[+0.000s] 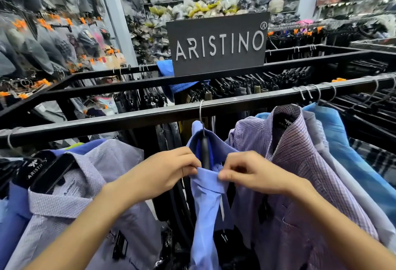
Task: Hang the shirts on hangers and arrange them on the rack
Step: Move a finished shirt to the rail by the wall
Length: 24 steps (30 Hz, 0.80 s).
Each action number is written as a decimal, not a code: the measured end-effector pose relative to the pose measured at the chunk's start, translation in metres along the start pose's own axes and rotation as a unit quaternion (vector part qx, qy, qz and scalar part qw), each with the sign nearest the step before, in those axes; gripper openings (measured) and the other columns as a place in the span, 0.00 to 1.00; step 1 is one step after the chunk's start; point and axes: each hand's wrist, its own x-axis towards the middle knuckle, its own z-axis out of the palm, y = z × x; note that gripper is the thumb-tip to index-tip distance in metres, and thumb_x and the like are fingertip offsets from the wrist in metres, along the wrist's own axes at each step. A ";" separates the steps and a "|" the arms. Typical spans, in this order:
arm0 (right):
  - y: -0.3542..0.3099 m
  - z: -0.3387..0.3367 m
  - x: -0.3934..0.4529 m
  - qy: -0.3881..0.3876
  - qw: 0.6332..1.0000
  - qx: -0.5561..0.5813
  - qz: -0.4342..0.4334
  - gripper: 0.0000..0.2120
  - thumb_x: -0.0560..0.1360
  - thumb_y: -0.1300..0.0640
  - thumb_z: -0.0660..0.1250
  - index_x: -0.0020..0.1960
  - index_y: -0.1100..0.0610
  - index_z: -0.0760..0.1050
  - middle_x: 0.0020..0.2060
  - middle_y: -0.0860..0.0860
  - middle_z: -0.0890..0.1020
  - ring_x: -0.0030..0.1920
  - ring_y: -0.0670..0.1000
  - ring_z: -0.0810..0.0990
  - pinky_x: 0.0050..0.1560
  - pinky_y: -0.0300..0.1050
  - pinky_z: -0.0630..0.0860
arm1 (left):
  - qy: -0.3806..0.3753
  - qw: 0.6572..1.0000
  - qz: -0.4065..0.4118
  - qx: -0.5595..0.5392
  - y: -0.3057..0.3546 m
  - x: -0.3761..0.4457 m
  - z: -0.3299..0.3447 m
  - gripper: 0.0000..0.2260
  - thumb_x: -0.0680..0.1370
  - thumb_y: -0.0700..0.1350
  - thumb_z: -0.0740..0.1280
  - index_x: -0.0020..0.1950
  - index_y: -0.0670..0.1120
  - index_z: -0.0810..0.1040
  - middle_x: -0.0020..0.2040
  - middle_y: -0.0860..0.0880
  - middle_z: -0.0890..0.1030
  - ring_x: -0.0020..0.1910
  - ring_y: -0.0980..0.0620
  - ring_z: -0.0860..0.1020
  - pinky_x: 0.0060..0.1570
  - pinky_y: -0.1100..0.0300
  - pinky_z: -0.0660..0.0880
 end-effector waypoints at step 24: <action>0.010 -0.014 0.072 0.121 0.974 0.183 0.063 0.11 0.84 0.56 0.64 0.48 0.60 0.81 0.35 0.53 0.75 0.32 0.45 0.74 0.35 0.37 0.74 | 0.201 0.788 -0.386 -0.436 -0.019 0.067 0.003 0.09 0.81 0.32 0.64 0.55 0.44 0.78 0.39 0.47 0.80 0.34 0.57 0.78 0.38 0.65 0.77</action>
